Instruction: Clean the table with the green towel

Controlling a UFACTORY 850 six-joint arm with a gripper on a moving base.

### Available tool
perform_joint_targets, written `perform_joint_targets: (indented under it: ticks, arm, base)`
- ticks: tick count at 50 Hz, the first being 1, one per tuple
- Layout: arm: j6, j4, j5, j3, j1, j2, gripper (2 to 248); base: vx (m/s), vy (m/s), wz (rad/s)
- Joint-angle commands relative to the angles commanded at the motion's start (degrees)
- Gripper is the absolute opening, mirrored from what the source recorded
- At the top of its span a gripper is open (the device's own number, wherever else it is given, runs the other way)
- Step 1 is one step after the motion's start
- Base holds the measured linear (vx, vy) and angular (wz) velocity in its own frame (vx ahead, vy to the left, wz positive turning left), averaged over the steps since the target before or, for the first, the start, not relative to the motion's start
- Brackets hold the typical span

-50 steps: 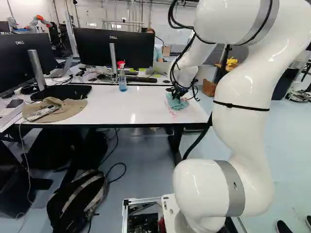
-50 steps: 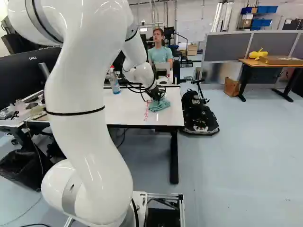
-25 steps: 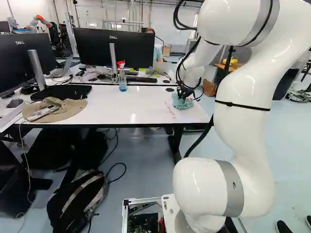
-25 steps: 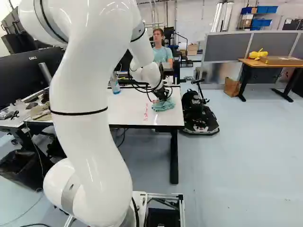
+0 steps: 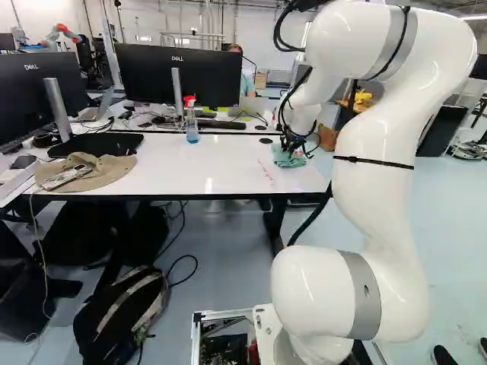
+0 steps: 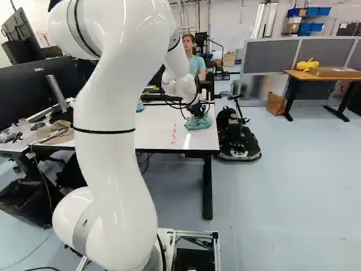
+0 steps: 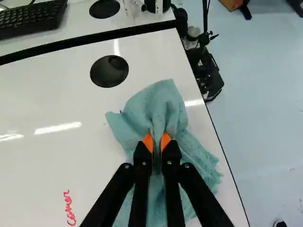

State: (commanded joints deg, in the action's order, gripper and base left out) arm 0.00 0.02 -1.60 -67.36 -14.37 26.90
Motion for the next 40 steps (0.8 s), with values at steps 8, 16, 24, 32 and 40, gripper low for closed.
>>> perform_joint_targets:
  ticks: [8,16,24,32,40]
  arm:
    - [0.0,0.0,0.0,-1.9,0.7,1.4,38]
    - [0.0,0.0,0.0,-3.2,1.9,2.4,38]
    - [0.0,0.0,0.0,-4.6,3.1,3.4,38]
    - [0.0,0.0,0.0,-6.0,4.3,4.5,38]
    - [0.0,0.0,0.0,-7.4,5.5,5.5,38]
  base:
    - [0.0,0.0,0.0]
    - [0.0,0.0,0.0]
    - [0.0,0.0,0.0]
    - [0.0,0.0,0.0]
    - [0.0,0.0,0.0]
